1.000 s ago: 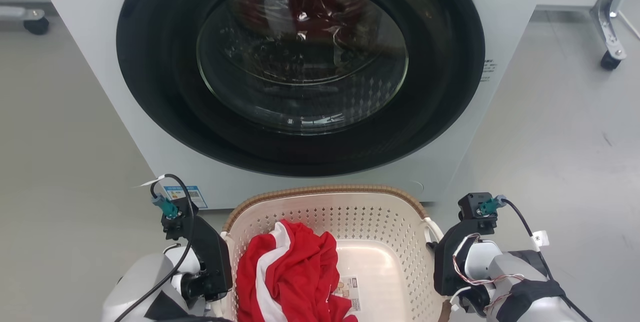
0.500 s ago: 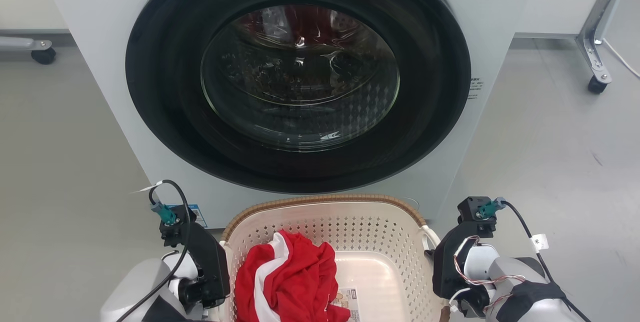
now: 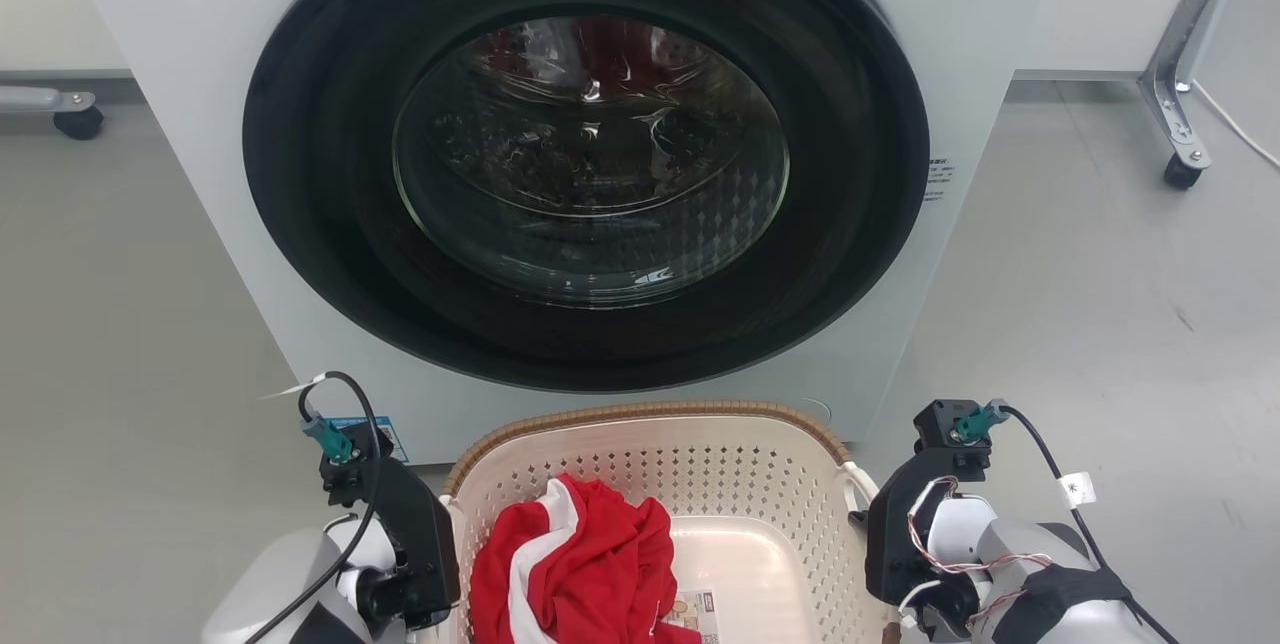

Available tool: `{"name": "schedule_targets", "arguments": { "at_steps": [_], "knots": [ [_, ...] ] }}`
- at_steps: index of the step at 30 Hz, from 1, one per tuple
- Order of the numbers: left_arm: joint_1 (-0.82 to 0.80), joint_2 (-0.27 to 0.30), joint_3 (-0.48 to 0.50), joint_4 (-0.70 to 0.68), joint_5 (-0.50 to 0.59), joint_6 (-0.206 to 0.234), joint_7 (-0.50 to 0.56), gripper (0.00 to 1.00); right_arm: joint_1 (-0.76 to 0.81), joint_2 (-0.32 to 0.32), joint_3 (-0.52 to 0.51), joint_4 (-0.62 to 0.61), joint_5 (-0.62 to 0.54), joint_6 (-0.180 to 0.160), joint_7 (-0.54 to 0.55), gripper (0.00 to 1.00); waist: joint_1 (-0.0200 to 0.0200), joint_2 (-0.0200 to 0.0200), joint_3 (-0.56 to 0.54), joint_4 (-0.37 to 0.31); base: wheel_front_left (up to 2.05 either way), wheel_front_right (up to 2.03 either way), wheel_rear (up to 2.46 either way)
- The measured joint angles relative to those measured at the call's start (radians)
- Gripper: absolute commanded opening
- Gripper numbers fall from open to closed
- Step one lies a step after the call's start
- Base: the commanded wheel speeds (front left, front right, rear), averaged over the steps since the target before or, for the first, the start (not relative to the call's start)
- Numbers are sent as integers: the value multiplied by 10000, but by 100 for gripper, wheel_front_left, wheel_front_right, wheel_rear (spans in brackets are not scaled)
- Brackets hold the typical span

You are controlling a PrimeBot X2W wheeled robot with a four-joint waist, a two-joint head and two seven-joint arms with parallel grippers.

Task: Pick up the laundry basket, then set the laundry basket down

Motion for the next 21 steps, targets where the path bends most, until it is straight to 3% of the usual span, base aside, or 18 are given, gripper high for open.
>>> {"name": "schedule_targets", "arguments": {
  "at_steps": [21],
  "knots": [
    [83,35,-36,23,-263,2,-75,0,1,-2,314,-38,393,0,111,0,0,0,6,9,0,0,0]
  ]
}}
